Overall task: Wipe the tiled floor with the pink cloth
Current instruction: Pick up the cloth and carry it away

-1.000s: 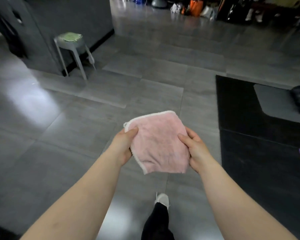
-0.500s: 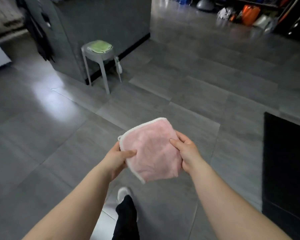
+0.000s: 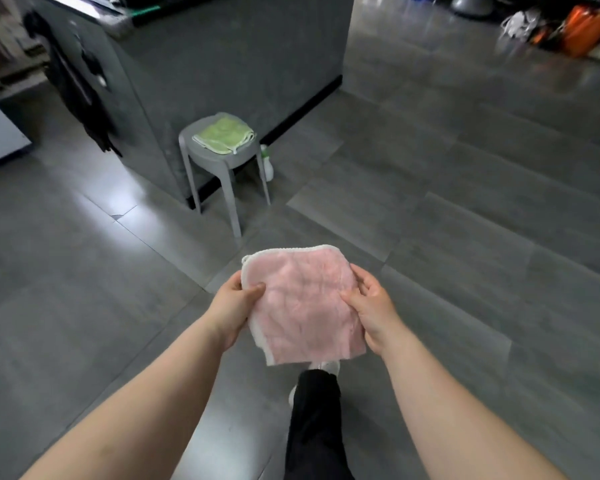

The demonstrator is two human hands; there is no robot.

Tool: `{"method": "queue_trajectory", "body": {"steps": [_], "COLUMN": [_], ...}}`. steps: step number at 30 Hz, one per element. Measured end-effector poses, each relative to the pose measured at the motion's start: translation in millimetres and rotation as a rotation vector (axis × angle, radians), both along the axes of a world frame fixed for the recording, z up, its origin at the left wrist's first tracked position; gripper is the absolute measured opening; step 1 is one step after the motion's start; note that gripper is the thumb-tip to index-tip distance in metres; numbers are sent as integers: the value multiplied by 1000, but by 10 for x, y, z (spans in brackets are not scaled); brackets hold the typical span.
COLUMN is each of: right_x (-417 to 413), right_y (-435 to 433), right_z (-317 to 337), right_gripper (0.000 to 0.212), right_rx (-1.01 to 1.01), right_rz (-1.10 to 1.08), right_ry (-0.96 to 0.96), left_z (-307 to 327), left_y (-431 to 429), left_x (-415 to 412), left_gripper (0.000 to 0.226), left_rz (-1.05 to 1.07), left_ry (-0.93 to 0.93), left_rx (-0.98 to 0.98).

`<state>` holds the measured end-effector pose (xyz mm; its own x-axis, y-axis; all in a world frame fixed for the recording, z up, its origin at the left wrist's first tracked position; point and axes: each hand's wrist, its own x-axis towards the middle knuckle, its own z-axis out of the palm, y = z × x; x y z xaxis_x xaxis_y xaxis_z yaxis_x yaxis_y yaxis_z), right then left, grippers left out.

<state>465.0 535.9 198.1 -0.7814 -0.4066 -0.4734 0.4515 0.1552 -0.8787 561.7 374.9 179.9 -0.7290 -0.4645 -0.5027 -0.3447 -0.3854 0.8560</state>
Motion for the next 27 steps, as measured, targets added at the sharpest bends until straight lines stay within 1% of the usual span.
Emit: {"method": "queue_trajectory", "body": {"steps": [4, 7, 9, 11, 16, 18, 22, 23, 25, 26, 27], "right_x": [-1049, -1832, -2254, -2617, -3351, -3633, -4085, -4196, -4383, -4478, -4571], "right_y": [-701, -1245, -1607, -1961, -2909, -3327, -4123, -4306, -4634, -4789, -4941], "right_z": [-163, -215, -195, -198, -399, -569, -989, -1097, -1295, -1388, -1471], "right_gripper": [49, 51, 55, 60, 58, 57, 52, 51, 47, 45, 41], "right_rx": [20, 74, 136, 153, 180, 221, 267, 283, 308, 301, 282], "right_rz": [82, 172, 234, 299, 407, 429, 434, 437, 432, 429, 421], "right_ry": [-14, -10, -1, -10, -10, -7, -28, -26, -25, -29, -37], "left_z": [-176, -193, -214, -264, -520, -661, -989, -1053, -1191, -1265, -1297], "left_y": [-652, -1073, -1347, -1644, -2530, -2918, -3685, -3859, -4186, -4349, -4486], "left_x": [-964, -1593, -1923, -2215, -2888, -3178, -3719, -3852, -4097, -4216, -4332], "left_gripper": [21, 20, 19, 20, 20, 20, 16, 18, 33, 29, 17], "left_rz": [101, 171, 211, 251, 351, 396, 415, 407, 384, 389, 399], "left_ry": [-24, -49, -83, -115, -192, -222, -281, -305, -337, -329, -324], "left_rx": [-3, 9, 27, 27, -16, -40, -75, -101, -153, -180, -212]}}
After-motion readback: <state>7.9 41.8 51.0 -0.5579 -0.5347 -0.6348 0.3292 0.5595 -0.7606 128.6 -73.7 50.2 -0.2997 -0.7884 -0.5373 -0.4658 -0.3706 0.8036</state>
